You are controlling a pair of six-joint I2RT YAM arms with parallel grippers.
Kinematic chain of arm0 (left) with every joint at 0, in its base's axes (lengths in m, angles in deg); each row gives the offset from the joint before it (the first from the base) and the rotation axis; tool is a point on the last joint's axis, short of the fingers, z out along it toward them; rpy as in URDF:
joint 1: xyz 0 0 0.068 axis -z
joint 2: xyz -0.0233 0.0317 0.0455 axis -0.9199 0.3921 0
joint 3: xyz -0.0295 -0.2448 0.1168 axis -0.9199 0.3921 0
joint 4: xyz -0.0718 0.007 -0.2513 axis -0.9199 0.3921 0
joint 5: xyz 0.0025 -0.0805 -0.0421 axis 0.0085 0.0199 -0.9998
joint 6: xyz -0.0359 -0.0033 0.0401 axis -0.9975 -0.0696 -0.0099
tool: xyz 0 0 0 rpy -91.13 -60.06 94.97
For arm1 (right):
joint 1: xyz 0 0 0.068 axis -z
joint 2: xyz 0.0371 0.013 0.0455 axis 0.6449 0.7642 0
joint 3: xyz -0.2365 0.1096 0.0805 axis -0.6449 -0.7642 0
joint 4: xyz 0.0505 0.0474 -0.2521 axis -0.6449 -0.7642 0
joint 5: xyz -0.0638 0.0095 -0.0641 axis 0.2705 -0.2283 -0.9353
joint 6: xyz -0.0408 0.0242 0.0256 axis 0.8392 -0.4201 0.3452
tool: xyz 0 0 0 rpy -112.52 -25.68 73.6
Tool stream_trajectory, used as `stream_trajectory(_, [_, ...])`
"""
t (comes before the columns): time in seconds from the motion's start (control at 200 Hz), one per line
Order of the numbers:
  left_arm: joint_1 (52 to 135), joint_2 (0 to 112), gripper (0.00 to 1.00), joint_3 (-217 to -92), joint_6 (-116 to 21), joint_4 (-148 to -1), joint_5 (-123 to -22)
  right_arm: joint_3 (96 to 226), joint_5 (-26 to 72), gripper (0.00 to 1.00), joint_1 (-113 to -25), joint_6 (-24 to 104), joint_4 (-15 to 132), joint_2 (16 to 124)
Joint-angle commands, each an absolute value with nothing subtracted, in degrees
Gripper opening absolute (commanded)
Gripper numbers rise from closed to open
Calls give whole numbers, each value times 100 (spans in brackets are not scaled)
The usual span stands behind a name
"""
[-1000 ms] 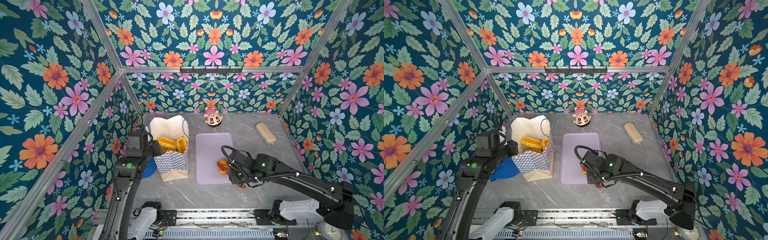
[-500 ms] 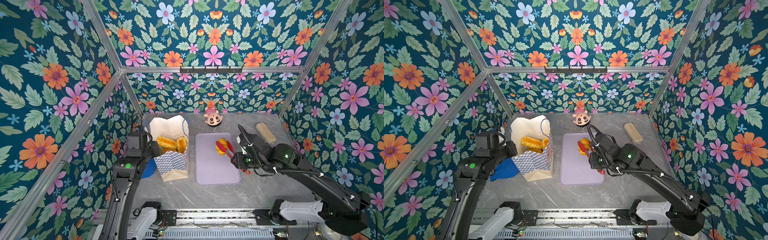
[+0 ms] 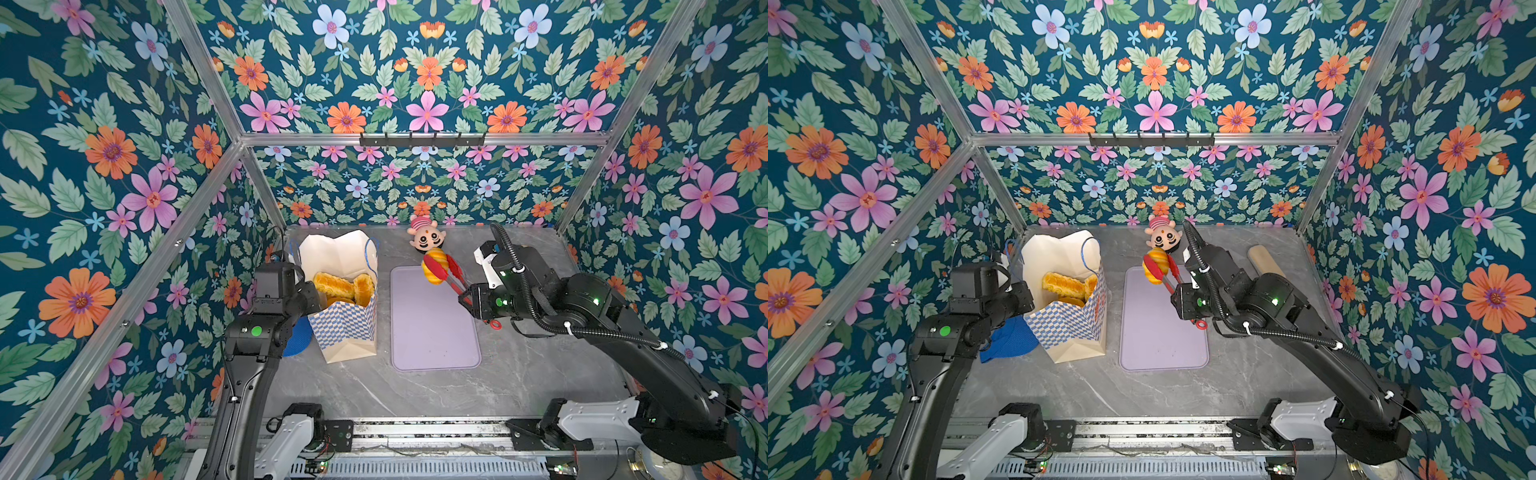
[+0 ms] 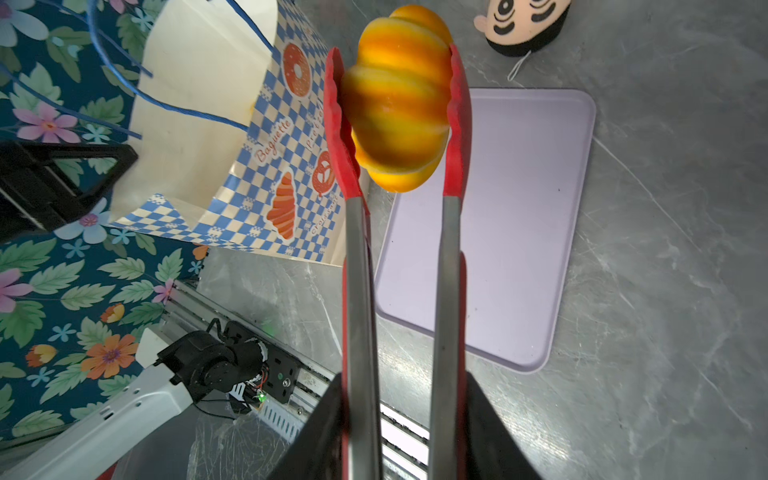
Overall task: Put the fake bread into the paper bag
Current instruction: 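Lift the striped croissant off the tray with the tongs, then carry the croissant in the tongs over the bag opening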
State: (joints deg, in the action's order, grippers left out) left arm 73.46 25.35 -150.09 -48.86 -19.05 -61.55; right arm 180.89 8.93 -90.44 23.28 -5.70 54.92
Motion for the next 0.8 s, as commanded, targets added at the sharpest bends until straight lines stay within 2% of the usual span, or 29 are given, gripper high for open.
stream_trajectory(0.0, [7342,2541,10,-15056,-4876,-1847,-6177,18374,1044,41,-9043,2591,-263,5591])
stream_trajectory(0.49, [7342,2548,9,-15038,-4901,-1882,-6223,19564,2150,40,-9043,3139,641,6173])
stream_trajectory(0.795, [7342,2532,9,-15013,-4915,-1894,-6230,20827,2875,39,-9073,3226,738,7114])
